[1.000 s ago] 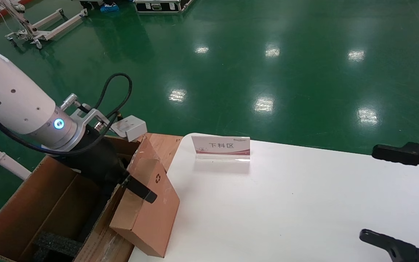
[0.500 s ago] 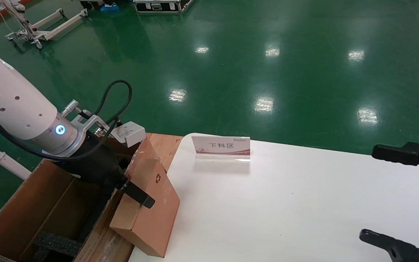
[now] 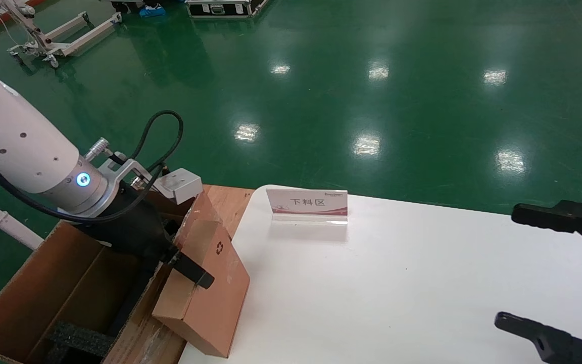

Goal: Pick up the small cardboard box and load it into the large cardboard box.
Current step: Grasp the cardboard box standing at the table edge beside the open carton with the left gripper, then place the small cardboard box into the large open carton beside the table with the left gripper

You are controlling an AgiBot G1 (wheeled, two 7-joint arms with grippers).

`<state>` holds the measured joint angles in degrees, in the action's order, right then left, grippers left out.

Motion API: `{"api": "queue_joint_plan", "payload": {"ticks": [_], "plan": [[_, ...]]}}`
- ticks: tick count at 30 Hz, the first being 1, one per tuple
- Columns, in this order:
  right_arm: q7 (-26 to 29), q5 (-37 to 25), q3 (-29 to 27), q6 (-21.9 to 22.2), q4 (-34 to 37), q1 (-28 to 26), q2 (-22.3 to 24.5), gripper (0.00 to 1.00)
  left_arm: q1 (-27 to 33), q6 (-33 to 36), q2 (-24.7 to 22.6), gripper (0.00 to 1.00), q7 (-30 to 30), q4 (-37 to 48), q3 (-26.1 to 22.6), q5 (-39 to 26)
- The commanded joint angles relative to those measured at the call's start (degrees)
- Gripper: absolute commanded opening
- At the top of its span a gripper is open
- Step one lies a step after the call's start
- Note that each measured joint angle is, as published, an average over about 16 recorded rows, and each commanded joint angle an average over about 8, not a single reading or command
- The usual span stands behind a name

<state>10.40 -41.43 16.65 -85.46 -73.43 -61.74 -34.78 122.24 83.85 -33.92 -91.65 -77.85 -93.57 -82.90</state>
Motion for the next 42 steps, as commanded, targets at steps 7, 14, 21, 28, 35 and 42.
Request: {"api": "queue_joint_plan", "payload": {"ticks": [7, 14, 21, 28, 35, 42], "plan": [[0.0, 0.0, 0.0, 0.0, 0.0, 0.0, 0.0, 0.00, 0.0, 0.1, 0.0, 0.00, 0.0, 0.0, 0.0, 0.0], [0.0, 0.0, 0.0, 0.0, 0.0, 0.0, 0.0, 0.00, 0.1, 0.1, -0.1, 0.00, 0.1, 0.2, 0.1, 0.0], [0.0, 0.0, 0.0, 0.0, 0.0, 0.0, 0.0, 0.00, 1.6, -0.1, 0.1, 0.00, 0.7, 1.4, 1.0, 0.1], [0.0, 0.0, 0.0, 0.0, 0.0, 0.0, 0.0, 0.00, 10.2, 1.1, -0.2, 0.00, 2.0, 2.2, 4.8, -1.5], [0.0, 0.0, 0.1, 0.0, 0.0, 0.0, 0.0, 0.00, 21.9, 5.0, -2.9, 0.00, 6.3, 6.2, 8.1, -4.6], [-0.1, 0.0, 0.1, 0.0, 0.1, 0.0, 0.0, 0.00, 31.5, 7.9, -4.3, 0.00, 13.2, 10.3, 1.3, -6.3]]}}
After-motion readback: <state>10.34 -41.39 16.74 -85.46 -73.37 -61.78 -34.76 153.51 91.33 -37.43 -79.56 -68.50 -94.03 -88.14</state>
